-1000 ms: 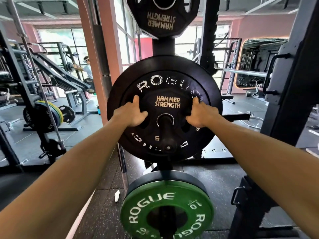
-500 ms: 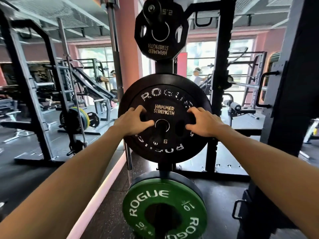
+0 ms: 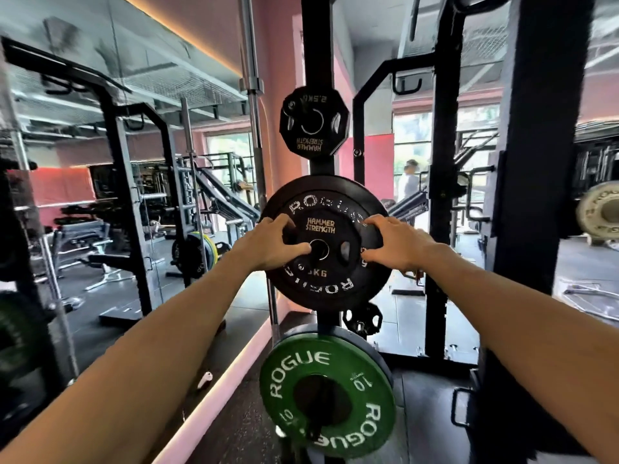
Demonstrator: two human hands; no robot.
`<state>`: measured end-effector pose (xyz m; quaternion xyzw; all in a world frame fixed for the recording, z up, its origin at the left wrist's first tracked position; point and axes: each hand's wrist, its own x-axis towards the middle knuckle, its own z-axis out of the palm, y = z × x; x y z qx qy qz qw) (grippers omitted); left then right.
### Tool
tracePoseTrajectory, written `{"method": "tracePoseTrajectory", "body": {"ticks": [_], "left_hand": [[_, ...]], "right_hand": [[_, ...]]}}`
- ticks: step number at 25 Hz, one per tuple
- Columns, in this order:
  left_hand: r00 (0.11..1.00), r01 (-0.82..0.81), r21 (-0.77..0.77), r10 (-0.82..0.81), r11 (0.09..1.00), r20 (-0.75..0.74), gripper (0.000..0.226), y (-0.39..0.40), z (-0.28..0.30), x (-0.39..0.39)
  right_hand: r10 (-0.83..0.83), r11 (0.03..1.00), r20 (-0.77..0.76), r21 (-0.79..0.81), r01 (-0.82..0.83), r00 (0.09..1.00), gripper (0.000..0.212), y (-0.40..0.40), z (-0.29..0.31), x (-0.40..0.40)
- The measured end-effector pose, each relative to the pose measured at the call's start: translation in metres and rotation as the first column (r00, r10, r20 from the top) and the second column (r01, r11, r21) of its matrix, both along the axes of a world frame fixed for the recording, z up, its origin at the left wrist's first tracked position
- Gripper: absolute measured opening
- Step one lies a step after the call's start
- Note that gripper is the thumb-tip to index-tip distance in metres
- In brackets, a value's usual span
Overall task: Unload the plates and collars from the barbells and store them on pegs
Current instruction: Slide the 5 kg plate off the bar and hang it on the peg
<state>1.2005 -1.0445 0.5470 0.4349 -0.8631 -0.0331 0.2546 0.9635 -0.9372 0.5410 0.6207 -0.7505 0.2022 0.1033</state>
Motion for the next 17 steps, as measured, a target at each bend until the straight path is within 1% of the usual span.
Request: {"method": "tracePoseTrajectory", "body": {"ticks": [4, 7, 9, 12, 15, 17], "left_hand": [[1.0, 0.023, -0.006, -0.023, 1.0, -0.02, 0.079, 0.083, -0.005, 0.006], [0.998, 0.042, 0.01, -0.042, 0.999, -0.04, 0.086, 0.148, -0.001, -0.005], [0.995, 0.079, 0.011, -0.078, 0.997, -0.056, 0.087, 0.183, 0.005, -0.018], [0.99, 0.127, 0.005, -0.127, 0.992, -0.061, 0.085, 0.233, 0.015, -0.045], [0.981, 0.189, -0.023, -0.19, 0.982, -0.048, 0.074, 0.279, 0.024, -0.079], [0.976, 0.212, -0.034, -0.213, 0.977, -0.037, 0.071, 0.306, 0.027, -0.102]], "right_hand": [[-0.006, 1.0, -0.018, 0.012, 0.007, 1.0, 0.08, 0.088, 0.001, 0.008], [-0.02, 0.999, -0.009, 0.033, 0.021, 1.0, 0.083, 0.156, 0.003, 0.001], [-0.041, 0.999, -0.003, 0.031, 0.042, 0.999, 0.083, 0.198, 0.01, -0.007], [-0.113, 0.993, -0.022, 0.017, 0.113, 0.993, 0.082, 0.262, 0.02, -0.029], [-0.183, 0.983, -0.027, -0.013, 0.182, 0.983, 0.078, 0.323, 0.028, -0.061], [-0.217, 0.976, -0.02, -0.018, 0.217, 0.976, 0.077, 0.36, 0.033, -0.081]]}}
